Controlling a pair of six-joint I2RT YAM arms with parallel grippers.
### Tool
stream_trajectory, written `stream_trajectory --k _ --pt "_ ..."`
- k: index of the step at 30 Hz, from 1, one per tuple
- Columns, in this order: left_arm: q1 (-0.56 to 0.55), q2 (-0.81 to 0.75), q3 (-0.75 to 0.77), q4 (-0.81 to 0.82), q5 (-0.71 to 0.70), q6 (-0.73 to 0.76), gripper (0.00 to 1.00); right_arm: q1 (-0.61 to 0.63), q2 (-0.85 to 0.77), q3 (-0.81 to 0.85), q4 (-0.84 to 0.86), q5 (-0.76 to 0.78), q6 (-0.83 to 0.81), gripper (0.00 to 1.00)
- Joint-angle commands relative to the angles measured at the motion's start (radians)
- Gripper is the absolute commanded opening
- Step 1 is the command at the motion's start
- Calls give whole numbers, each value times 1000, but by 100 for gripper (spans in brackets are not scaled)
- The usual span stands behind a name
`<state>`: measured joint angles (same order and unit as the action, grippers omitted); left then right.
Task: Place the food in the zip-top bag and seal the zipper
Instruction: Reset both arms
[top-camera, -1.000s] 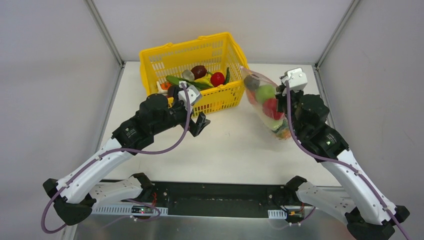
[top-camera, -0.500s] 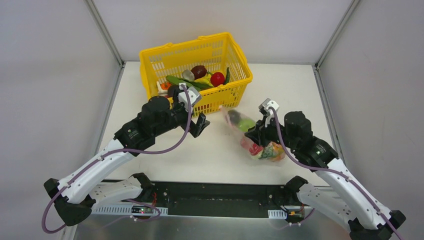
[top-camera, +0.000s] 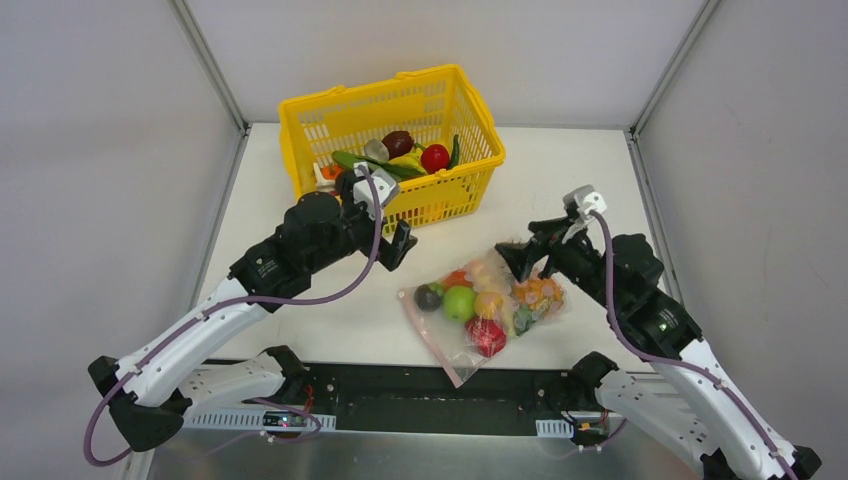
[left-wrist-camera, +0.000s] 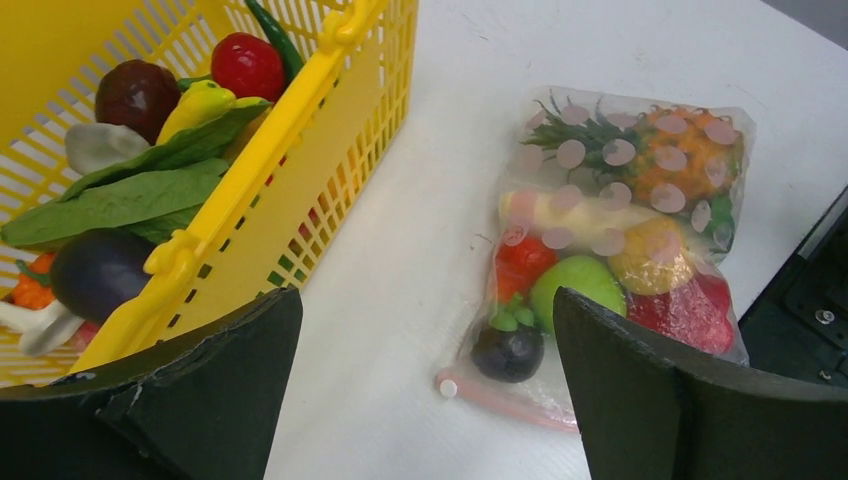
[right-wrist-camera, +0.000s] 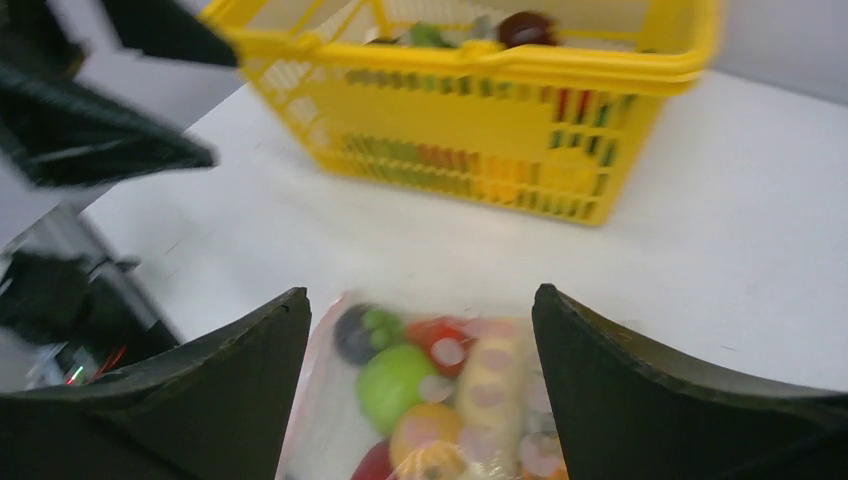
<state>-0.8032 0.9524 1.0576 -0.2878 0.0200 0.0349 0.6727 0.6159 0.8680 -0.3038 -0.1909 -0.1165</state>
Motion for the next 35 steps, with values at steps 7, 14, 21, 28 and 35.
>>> stream_trajectory --k 7,14,21,28,35 --pt "50 -116 -18 15 -354 -130 99 -64 136 29 43 777 161 94" --pt "255 -152 -3 -138 -392 -298 99 -468 225 68 -52 347 342 99" --pt "291 -165 27 -239 -544 -425 99 -640 266 11 -23 257 565 100" --pt "291 -84 77 -400 -679 -526 99 -640 256 -45 -11 302 614 100" --pt "291 -139 47 -414 -660 -500 99 -639 241 -62 20 292 595 100"
